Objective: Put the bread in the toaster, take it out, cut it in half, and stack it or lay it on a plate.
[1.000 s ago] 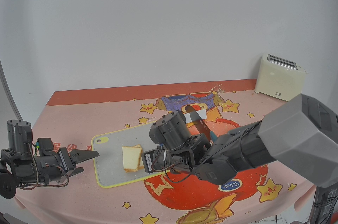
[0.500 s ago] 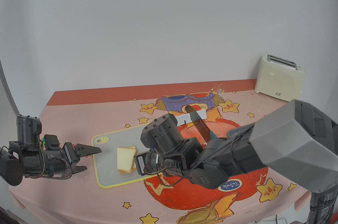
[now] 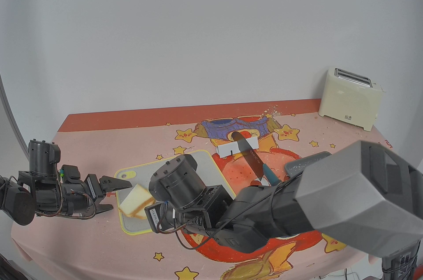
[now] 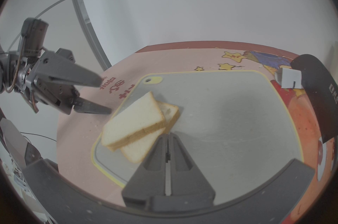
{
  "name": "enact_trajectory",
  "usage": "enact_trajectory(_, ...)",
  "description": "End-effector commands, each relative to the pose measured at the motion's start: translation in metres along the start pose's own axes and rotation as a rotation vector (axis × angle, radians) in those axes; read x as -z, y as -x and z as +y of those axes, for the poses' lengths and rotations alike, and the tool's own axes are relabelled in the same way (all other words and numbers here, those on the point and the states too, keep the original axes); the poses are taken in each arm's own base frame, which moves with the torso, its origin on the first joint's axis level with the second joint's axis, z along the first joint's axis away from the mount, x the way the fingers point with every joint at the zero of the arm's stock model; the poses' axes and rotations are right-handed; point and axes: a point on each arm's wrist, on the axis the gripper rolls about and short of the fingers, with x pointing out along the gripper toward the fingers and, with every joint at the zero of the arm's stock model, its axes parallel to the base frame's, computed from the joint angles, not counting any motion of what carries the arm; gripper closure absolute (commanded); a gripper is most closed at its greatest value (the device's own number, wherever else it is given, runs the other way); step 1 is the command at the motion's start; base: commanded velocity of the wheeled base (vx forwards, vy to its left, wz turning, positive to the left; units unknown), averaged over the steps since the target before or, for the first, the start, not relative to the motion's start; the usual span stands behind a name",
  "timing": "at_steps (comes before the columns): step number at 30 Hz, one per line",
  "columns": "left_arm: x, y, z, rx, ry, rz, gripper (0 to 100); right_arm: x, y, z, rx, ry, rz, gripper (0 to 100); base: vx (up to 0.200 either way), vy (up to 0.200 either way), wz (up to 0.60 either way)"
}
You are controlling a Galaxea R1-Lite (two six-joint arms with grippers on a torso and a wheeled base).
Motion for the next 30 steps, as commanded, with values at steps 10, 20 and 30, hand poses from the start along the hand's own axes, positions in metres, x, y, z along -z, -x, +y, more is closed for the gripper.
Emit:
enact_trajectory(10, 0.004, -0.005, -0.004, 0.004, -0.010, 0.031, 0, 0.003, -0.010, -0.009, 0.025, -0.039, 0.009, 100, 0.000, 0.000, 0.00)
enact_trajectory(20, 0.006, -0.011, -0.004, 0.000, -0.015, 0.052, 0, -0.008, -0.013, -0.009, 0.019, -0.048, -0.027, 100, 0.000, 0.000, 0.00)
enact_trajectory(30, 0.007, -0.012, -0.002, -0.007, -0.010, 0.059, 0, -0.004, -0.030, -0.008, 0.018, -0.044, -0.025, 100, 0.000, 0.000, 0.00)
